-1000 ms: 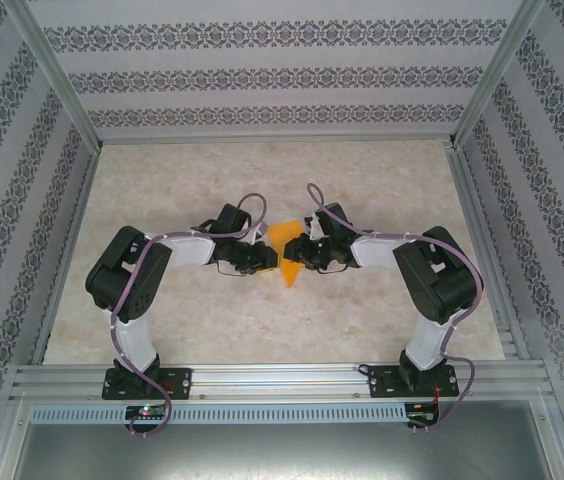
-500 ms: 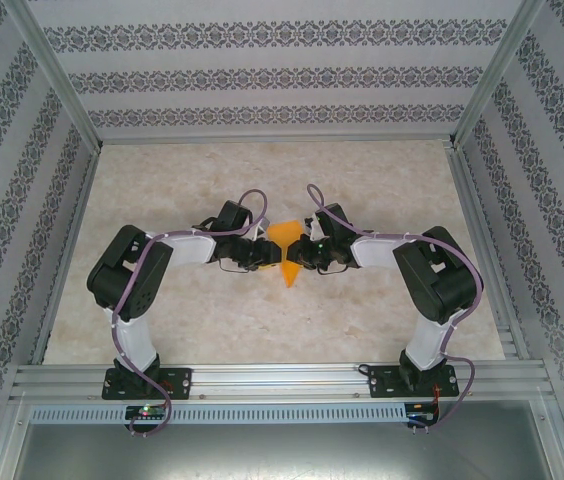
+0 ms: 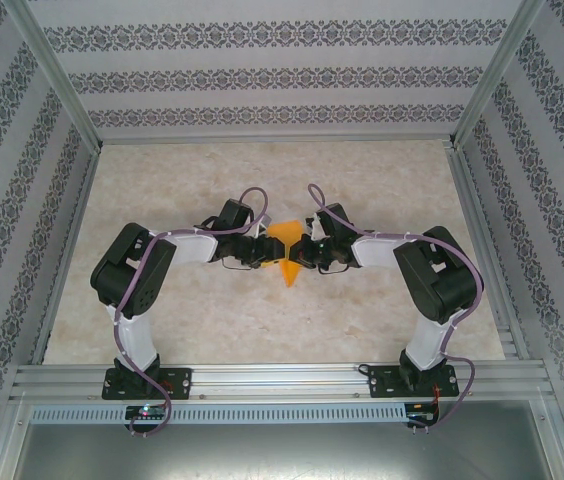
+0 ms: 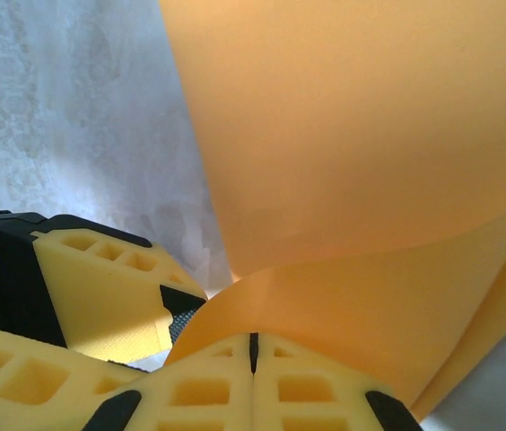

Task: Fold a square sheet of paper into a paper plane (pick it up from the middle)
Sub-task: Third fold the triangle at the center of the table.

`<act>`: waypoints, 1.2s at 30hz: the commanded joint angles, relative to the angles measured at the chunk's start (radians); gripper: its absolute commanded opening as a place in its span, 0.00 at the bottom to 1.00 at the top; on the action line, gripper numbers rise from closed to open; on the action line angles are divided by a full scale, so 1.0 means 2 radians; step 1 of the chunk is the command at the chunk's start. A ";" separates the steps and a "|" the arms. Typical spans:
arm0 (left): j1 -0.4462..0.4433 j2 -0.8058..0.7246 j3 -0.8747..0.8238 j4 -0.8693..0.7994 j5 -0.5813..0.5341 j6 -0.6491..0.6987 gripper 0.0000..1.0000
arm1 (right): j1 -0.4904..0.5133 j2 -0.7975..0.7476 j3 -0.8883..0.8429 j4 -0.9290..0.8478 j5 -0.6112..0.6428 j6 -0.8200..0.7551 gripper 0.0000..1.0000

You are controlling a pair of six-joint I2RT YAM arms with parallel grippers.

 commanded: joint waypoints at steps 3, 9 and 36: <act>-0.002 -0.007 0.008 0.018 0.006 -0.006 0.46 | -0.005 0.002 -0.006 -0.005 0.001 -0.014 0.03; 0.000 -0.010 0.010 0.012 0.005 -0.007 0.47 | -0.005 0.004 -0.006 -0.003 0.001 -0.015 0.03; 0.001 0.012 0.049 -0.066 -0.003 0.037 0.06 | -0.007 -0.008 0.005 -0.003 -0.002 -0.014 0.06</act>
